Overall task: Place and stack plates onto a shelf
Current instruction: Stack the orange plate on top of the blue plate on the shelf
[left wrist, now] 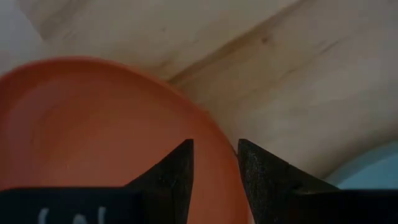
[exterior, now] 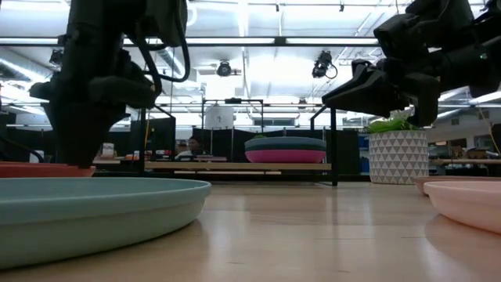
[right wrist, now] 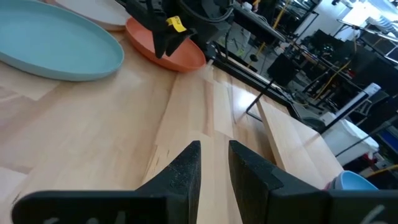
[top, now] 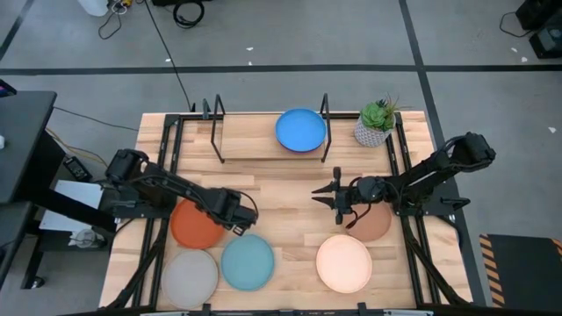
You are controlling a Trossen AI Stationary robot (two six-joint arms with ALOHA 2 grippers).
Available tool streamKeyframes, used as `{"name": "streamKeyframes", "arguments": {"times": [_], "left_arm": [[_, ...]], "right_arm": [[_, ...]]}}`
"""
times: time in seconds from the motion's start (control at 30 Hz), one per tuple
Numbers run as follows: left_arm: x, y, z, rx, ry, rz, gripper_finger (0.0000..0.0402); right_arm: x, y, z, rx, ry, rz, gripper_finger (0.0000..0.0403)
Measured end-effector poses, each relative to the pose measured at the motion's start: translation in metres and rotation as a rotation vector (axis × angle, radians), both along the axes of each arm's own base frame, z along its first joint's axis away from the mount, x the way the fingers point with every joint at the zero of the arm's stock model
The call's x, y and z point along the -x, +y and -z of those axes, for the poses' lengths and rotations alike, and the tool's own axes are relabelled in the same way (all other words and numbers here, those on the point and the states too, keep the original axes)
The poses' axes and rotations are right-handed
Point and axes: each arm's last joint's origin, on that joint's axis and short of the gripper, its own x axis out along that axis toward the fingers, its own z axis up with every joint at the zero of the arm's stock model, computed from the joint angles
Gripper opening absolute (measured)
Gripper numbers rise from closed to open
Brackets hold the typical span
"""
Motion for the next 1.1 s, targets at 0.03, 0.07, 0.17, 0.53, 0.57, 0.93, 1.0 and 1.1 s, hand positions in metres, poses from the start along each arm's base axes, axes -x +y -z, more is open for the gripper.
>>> {"name": "streamKeyframes", "arguments": {"times": [0.03, 0.07, 0.17, 0.53, 0.57, 0.93, 1.0, 1.1], "left_arm": [[0.000, -0.001, 0.001, 0.005, 0.002, 0.007, 0.0133], [-0.001, -0.002, 0.002, 0.009, 0.001, 0.021, 0.0133], [-0.003, -0.005, 0.006, 0.016, -0.004, 0.038, 0.0133], [-0.009, -0.004, 0.020, 0.036, 0.040, 0.141, 0.0078], [-0.010, -0.003, 0.017, 0.040, 0.033, 0.155, 0.0061], [-0.042, -0.019, -0.044, 0.083, -0.098, 0.744, 0.0015], [-0.049, -0.022, -0.057, 0.043, -0.145, 0.916, 0.0015], [-0.057, -0.020, -0.074, -0.121, -0.159, 1.094, 0.0016]], "right_arm": [[0.000, 0.000, 0.000, -0.002, 0.000, -0.002, 0.0088], [0.000, 0.000, 0.000, -0.003, -0.003, -0.004, 0.0088], [0.000, 0.000, -0.001, -0.004, -0.007, -0.005, 0.0088], [0.000, 0.001, -0.001, -0.010, -0.012, -0.035, 0.0088], [0.000, 0.001, -0.001, -0.009, -0.012, -0.035, 0.0088], [0.001, 0.001, 0.004, -0.029, 0.045, -0.040, 0.0088], [0.002, 0.002, 0.008, -0.049, 0.082, -0.035, 0.0088], [0.004, 0.002, 0.012, -0.067, 0.121, 0.019, 0.0088]]}}
